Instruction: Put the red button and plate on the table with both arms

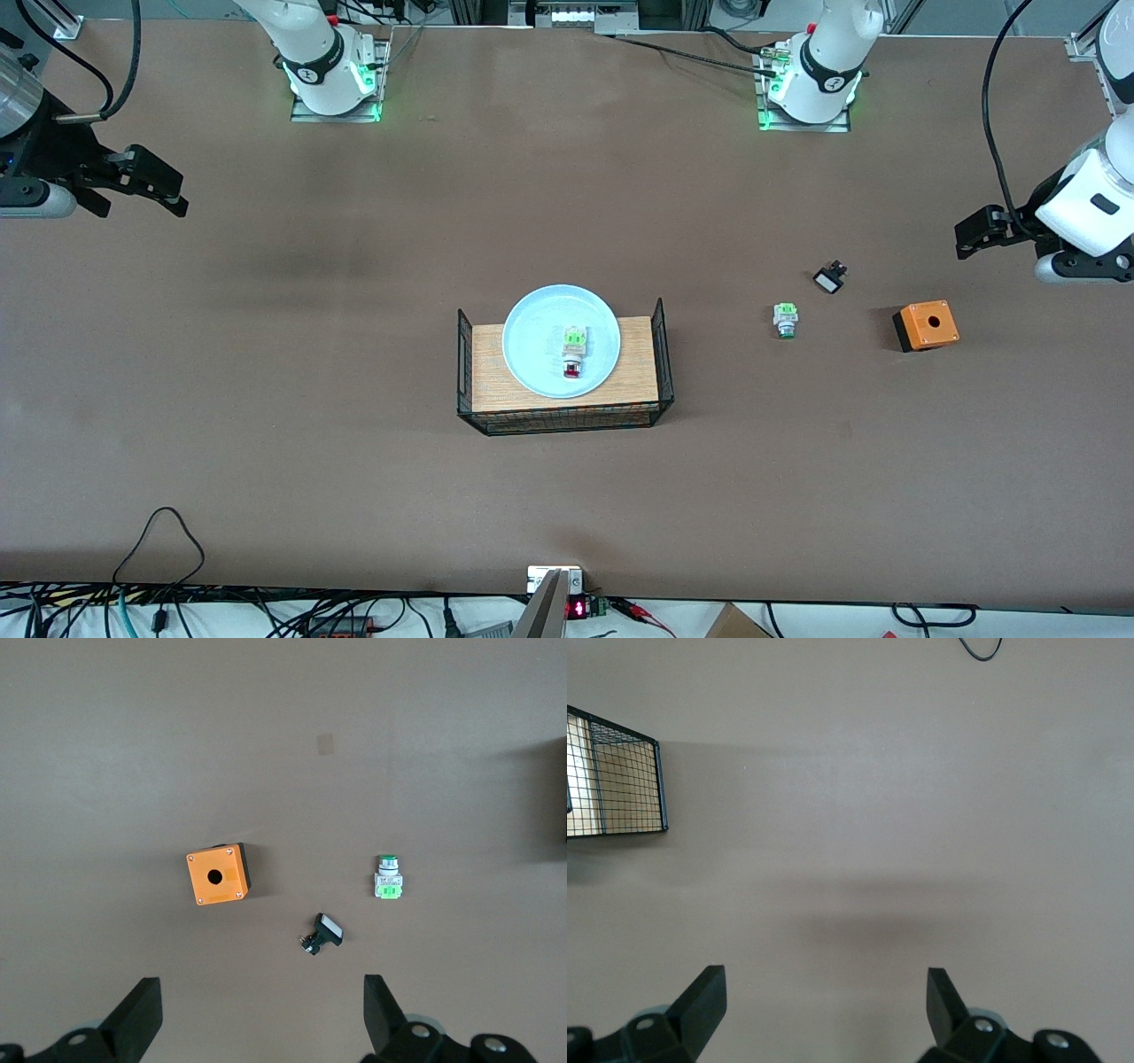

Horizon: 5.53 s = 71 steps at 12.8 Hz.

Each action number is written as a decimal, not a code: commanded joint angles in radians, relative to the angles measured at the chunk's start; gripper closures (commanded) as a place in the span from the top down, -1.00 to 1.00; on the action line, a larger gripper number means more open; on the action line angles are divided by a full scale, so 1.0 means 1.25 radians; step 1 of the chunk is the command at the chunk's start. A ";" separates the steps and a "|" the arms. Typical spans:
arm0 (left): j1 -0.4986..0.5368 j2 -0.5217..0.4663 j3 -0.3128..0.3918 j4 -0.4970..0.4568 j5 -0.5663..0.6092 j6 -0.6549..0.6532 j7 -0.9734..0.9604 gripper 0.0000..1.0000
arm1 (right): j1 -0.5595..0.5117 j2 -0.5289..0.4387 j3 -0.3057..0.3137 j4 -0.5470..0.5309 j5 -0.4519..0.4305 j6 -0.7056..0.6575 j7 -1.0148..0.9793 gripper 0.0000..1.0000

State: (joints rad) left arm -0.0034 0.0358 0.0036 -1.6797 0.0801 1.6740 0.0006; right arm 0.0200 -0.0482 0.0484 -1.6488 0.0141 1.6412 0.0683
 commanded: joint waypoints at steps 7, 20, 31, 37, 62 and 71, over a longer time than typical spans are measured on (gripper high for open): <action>0.002 -0.004 -0.024 0.005 -0.038 -0.022 0.004 1.00 | -0.001 0.005 -0.004 0.021 0.000 -0.021 -0.006 1.00; -0.223 0.227 -0.189 0.248 -0.116 0.083 -0.243 1.00 | 0.007 0.015 0.001 0.032 -0.037 -0.044 -0.017 1.00; -0.425 0.507 -0.181 0.344 0.156 0.437 -0.725 1.00 | 0.011 0.067 0.002 0.027 -0.035 -0.061 -0.051 1.00; -0.443 0.548 -0.180 0.303 0.299 0.493 -0.739 0.90 | 0.057 0.078 0.003 0.028 -0.033 -0.082 -0.056 1.00; 0.021 0.260 -0.266 0.142 0.072 0.090 -0.140 -0.51 | 0.492 0.141 0.003 0.035 -0.036 0.138 -0.255 1.00; 0.155 0.296 -0.167 -0.246 0.059 0.546 0.134 -0.51 | 0.580 0.373 0.002 0.035 -0.184 0.448 -0.257 1.00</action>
State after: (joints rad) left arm 0.1942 0.4128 -0.2238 -1.9193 0.1753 2.2703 0.1281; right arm 0.7351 0.3652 0.0640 -1.6258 -0.1846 2.1474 -0.2362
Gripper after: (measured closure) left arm 0.586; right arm 0.000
